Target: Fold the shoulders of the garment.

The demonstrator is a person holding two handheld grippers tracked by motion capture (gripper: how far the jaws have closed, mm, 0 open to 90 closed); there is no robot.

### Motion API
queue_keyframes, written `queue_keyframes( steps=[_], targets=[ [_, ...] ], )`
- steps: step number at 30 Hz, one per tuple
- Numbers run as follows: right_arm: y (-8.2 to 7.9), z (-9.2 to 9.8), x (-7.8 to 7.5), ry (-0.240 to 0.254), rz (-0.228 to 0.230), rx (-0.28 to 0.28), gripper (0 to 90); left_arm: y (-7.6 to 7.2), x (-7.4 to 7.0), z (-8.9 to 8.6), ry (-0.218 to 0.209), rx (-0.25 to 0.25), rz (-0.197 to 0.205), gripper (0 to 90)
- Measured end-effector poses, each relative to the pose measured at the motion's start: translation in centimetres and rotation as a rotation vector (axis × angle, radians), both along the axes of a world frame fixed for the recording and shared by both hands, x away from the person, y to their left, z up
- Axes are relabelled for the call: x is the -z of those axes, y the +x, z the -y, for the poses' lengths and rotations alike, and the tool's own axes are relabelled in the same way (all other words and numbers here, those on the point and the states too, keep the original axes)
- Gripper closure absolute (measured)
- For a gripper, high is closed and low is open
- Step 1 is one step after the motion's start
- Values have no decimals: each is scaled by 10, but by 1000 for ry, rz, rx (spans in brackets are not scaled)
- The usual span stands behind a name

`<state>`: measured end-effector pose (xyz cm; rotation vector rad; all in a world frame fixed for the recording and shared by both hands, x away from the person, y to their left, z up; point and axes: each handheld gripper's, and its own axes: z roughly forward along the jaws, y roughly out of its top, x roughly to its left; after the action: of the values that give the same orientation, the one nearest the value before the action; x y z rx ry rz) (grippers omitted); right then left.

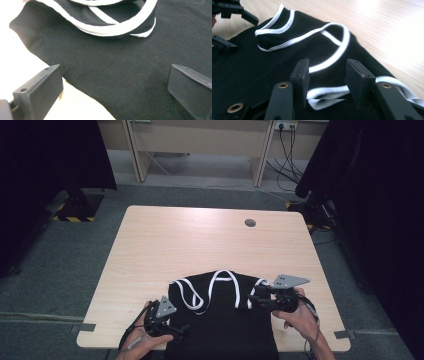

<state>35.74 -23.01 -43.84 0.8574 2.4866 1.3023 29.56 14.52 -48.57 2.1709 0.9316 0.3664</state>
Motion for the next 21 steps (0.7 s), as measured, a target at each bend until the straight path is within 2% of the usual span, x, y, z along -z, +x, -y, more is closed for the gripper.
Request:
queue_keyframes(
  steps=[4,6,8,11,14,16,19,21],
  targets=[
    [2,-16,15,-90,-9,-12,541,0,0,0,0,0,0,0],
    [2,-18,22,-143,-13,-5,541,0,0,0,0,0,0,0],
    [0,-16,29,-174,-22,-2,540,0,0,0,0,0,0,0],
    [-2,-11,28,-160,-17,7,514,0,0,0,1,-1,1,0],
    [-3,-1,22,-123,-5,46,486,0,0,0,1,-1,1,0],
    [-1,8,19,-118,-2,90,464,0,0,0,1,-1,1,0],
    [0,20,20,-140,-3,151,449,0,0,0,1,-1,1,0],
    [-1,23,24,-205,9,172,430,0,0,0,1,-1,1,0]
  ],
)
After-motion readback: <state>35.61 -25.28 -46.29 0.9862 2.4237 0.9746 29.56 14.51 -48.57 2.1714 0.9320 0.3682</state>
